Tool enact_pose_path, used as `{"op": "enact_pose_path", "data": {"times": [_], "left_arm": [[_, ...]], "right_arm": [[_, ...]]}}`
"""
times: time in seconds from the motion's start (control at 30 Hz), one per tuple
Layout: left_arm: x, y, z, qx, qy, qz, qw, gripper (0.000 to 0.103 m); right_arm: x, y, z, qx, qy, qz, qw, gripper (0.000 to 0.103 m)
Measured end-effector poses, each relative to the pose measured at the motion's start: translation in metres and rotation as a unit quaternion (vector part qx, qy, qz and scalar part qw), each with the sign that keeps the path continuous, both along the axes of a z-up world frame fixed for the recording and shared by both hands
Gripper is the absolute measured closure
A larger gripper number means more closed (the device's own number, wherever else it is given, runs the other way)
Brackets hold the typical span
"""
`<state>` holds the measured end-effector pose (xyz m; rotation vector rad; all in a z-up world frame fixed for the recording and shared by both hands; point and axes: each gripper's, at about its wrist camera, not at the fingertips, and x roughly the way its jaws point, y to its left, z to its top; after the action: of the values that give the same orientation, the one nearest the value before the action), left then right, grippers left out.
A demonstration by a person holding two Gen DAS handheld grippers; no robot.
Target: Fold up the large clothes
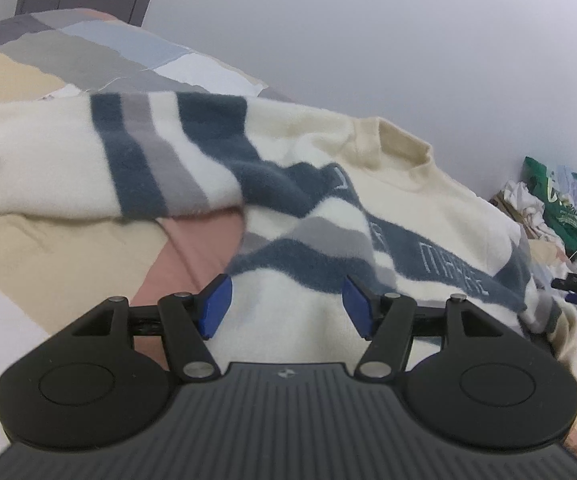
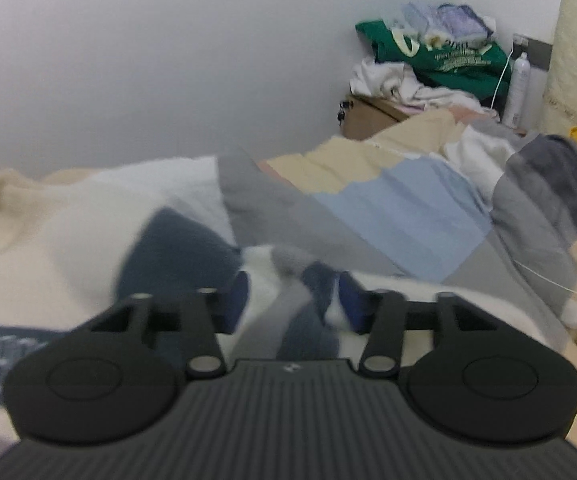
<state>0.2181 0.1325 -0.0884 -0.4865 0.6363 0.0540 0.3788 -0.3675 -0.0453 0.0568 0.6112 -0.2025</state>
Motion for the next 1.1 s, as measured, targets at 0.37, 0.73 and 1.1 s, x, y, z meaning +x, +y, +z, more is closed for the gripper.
{"op": "enact_pose_path", "data": {"times": [0.37,0.73,1.1], "left_arm": [[-0.054,-0.015,0.021,-0.005,0.015,-0.024,0.9996,0.036],[-0.094,0.017,0.022,-0.012,0.066,0.036,0.9971,0.022],[-0.106,0.019,-0.010,-0.095,0.120,0.030,0.9878,0.024]], "right_arm": [[-0.163,0.057,0.040,0.136,0.008,0.095,0.986,0.048],[-0.270,0.053,-0.031,0.300,0.096,0.058,0.947,0.022],[-0.265,0.027,-0.075,0.449,0.153,0.024,0.880,0.020]]}}
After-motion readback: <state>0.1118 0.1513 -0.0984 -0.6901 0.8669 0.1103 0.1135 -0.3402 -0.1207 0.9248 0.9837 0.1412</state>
